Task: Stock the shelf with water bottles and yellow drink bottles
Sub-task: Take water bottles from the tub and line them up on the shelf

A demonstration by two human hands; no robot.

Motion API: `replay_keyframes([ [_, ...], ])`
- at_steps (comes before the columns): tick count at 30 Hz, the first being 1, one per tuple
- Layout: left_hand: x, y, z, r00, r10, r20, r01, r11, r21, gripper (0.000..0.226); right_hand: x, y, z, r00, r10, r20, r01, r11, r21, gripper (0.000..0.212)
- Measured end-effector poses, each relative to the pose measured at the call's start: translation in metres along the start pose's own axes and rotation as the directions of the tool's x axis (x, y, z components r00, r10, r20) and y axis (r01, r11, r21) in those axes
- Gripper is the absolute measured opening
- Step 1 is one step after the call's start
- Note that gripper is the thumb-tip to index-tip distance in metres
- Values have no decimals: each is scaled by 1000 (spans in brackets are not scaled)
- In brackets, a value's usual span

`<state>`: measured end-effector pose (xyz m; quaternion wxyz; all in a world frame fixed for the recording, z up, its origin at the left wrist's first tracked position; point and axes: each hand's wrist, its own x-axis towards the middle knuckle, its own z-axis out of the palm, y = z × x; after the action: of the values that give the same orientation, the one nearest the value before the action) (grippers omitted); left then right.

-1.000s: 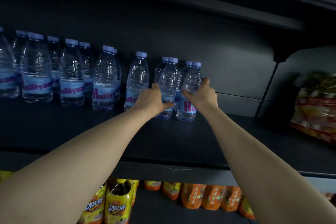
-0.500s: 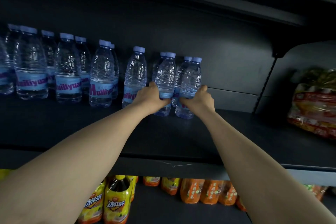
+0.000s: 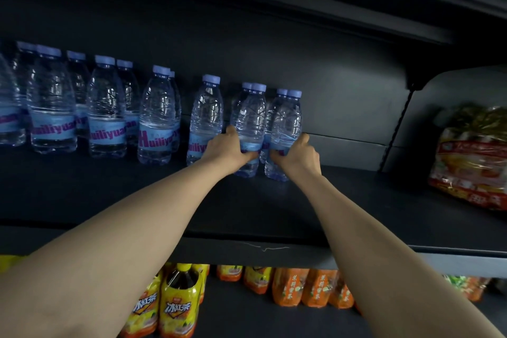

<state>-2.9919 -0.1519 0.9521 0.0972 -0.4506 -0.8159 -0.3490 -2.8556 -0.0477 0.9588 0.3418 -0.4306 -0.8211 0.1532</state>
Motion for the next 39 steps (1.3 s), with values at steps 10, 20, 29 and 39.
replay_keyframes([
  [10, 25, 32, -34, 976, 115, -187, -96, 989, 109, 82, 9, -11, -7, 959, -209, -191, 198, 977, -78, 86],
  [20, 34, 41, -34, 964, 182, -195, -145, 971, 191, 60, 14, -13, -9, 928, -316, -196, 294, 947, -131, 88],
  [29, 24, 39, -44, 971, 176, -160, -142, 970, 199, 66, 9, -14, -10, 937, -298, -183, 275, 951, -143, 84],
  [39, -34, 13, -81, 918, 346, -195, -266, 900, 346, 57, -53, -38, -35, 899, -412, -146, 324, 852, -411, 64],
])
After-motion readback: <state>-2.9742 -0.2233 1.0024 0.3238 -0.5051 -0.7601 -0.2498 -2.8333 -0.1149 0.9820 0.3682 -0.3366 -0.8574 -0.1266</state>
